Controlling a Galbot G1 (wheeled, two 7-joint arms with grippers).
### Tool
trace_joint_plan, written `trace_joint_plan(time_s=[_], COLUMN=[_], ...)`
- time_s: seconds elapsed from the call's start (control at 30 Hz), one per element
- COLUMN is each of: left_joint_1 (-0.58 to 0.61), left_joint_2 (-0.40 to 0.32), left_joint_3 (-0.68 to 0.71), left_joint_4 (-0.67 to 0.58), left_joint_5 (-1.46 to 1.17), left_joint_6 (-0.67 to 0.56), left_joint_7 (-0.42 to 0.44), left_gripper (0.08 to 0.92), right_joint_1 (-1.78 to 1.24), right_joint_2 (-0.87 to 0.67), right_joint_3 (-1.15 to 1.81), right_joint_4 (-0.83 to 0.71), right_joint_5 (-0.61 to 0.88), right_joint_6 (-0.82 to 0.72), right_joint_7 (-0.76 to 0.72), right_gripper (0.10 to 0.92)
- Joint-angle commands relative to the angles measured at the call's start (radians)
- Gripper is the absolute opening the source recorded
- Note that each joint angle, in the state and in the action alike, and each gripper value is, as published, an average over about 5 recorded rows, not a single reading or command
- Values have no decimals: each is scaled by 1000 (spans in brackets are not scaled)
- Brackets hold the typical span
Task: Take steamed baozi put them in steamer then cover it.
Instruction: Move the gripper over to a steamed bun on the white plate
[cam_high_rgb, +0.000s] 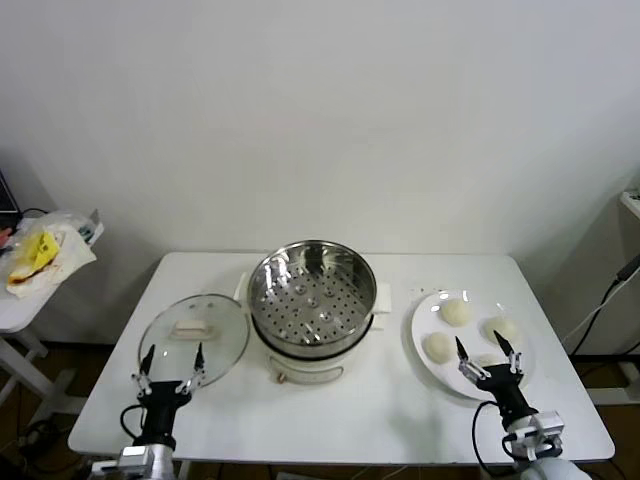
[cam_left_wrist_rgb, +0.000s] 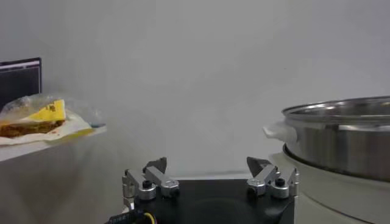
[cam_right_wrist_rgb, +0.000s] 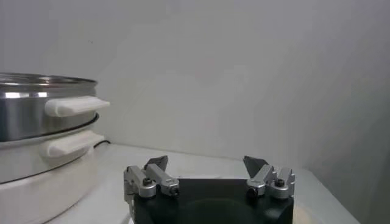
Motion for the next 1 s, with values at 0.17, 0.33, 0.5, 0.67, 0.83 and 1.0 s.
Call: trace_joint_plan(time_s=[0.17,0.33,0.5,0.67,0.83,1.0], left_joint_1=[12,12,7,7,5,5], left_joint_2=[18,23,31,42,45,44], left_joint_3=[21,33,38,33,28,28], left_joint_4=[-15,-8,4,4,-2,1], left_joint_5=[7,10,11,10,11,14], left_joint_6=[0,-6,-9,-5,1,2], left_joint_7=[-8,-9,-12,-15,-18,-19], left_gripper=[823,823,823,823,823,823], right_joint_1=[240,418,778,1253,1576,1651], right_joint_2=[-492,-690,-744,-703,-610,-487], right_joint_3=[-84,-224,-560,-1077,-1477,-1583], right_joint_4=[-108,-204,-348,-493,-629,-764], right_joint_5=[-80,-123,-242,-356,-369,-380], right_joint_6=[-256,-279,-243,-175,-138,-131], right_joint_7=[-331,-594,-809,-913,-958,-962], right_gripper=[823,823,823,823,823,823])
